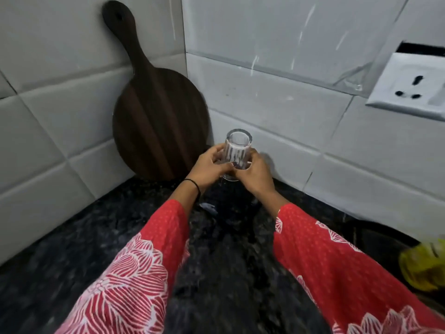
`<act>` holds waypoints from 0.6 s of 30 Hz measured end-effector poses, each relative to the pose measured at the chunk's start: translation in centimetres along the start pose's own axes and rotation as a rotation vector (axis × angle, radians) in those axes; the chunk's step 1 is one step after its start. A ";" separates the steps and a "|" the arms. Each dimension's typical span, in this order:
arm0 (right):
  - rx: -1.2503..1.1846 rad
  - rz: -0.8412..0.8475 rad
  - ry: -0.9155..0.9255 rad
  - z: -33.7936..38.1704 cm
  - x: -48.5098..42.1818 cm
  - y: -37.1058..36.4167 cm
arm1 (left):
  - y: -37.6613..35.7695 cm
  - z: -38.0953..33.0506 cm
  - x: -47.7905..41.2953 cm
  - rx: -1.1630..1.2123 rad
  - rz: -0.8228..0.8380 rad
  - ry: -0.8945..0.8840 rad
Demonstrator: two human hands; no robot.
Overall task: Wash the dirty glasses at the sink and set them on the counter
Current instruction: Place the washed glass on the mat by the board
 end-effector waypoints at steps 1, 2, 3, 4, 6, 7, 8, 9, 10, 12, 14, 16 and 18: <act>-0.004 0.001 -0.017 -1.3 -1.1 -0.6 | 0.0 1.0 -1.0 -0.002 0.007 0.011; -0.006 0.005 -0.025 -2.3 -1.9 -1.1 | 0.0 1.9 -1.9 -0.005 0.012 0.025; 0.001 0.014 -0.039 -3.2 -2.6 -1.6 | 0.0 2.9 -2.6 -0.008 0.019 0.041; 0.004 0.029 -0.049 -3.9 -3.1 -2.1 | 0.1 3.8 -3.2 -0.005 0.022 0.053; 0.004 0.044 -0.078 -4.8 -3.9 -2.9 | 0.3 5.0 -4.0 0.009 0.017 0.073; -0.006 0.045 -0.094 -5.3 -4.3 -3.1 | 0.3 5.5 -4.4 0.023 0.010 0.087; -0.016 0.048 -0.105 -5.9 -4.7 -3.4 | 0.4 5.9 -4.6 0.043 0.003 0.098; -0.016 0.054 -0.110 -6.2 -4.9 -3.5 | 0.4 6.2 -4.7 0.054 0.000 0.109; -0.002 0.055 -0.117 -6.6 -5.0 -3.5 | 0.2 6.5 -4.8 0.059 0.006 0.118; 0.021 0.047 -0.120 -7.4 -5.1 -3.2 | -0.4 7.1 -4.8 0.065 0.025 0.133; 0.028 0.038 -0.117 -7.6 -5.1 -3.0 | -0.6 7.4 -4.8 0.064 0.016 0.135; 0.049 0.041 -0.126 -7.7 -5.0 -3.1 | -0.4 7.6 -4.8 0.071 -0.006 0.140; 0.076 0.049 -0.139 -7.8 -5.0 -3.1 | -0.6 7.6 -4.4 0.066 -0.001 0.147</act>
Point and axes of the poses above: each hand's wrist, its own x-axis away from the middle knuckle, its own y-axis out of the back of the hand, z = x × y, the point moved 10 cm from there along -x, towards the middle knuckle, and after that the axes turned 15 degrees about -x, right-handed, at the moved point
